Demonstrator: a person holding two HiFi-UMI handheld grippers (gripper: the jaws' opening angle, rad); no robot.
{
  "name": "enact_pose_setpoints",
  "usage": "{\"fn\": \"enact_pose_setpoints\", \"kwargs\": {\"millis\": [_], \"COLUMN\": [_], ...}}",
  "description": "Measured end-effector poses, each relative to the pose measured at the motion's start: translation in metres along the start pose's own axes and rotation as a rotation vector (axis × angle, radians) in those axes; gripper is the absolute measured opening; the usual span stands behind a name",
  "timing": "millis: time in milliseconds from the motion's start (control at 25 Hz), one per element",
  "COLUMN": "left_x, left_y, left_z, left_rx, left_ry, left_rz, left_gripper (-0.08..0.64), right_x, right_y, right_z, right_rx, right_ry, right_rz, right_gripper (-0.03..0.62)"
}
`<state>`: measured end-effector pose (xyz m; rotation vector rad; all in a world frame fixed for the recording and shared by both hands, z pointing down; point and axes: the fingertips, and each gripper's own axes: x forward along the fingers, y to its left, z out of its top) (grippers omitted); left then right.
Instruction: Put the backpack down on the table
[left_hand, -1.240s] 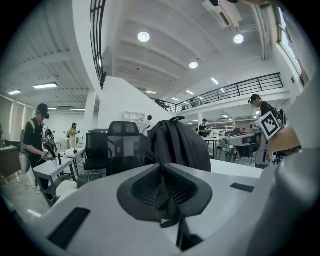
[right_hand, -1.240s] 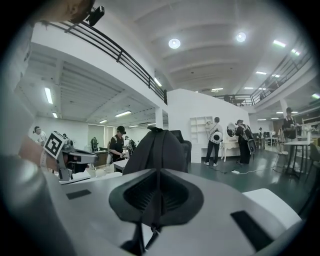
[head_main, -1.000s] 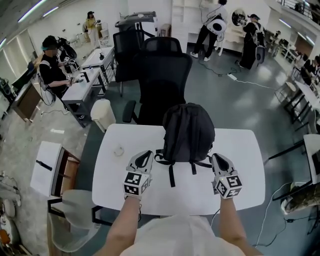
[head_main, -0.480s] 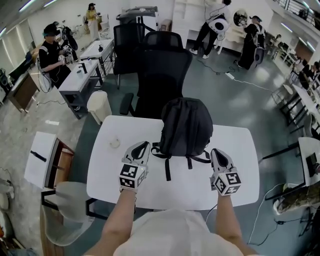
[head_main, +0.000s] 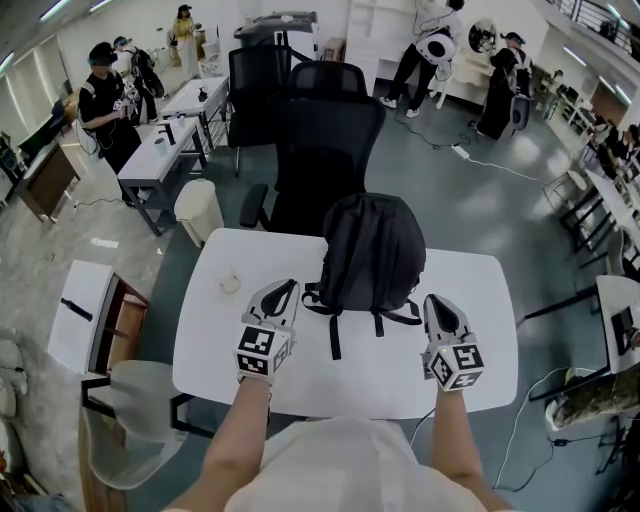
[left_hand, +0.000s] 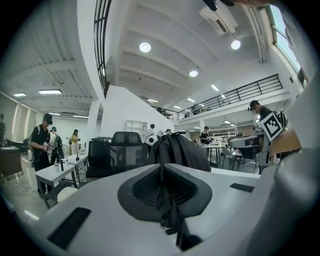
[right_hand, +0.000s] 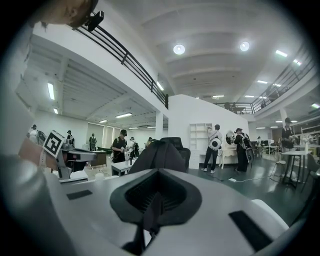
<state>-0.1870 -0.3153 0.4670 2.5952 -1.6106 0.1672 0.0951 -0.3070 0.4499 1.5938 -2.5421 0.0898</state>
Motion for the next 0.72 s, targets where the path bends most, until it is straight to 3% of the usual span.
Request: {"fn": "enact_pose_setpoints", "kwargs": {"millis": [720], "left_x": [0.0053], "left_y": [-0.0033], "left_z": [0.0026], "left_rx": [-0.002], "left_ry": [-0.013], "left_rz": [-0.006], "left_gripper": [0.035], "right_x": [0.002], "right_y": [-0.0033], "right_z": [0.0013], "right_rx": [-0.015], "right_ry": [0.006], "right_rz": [0.009], "right_gripper": [0.017]}}
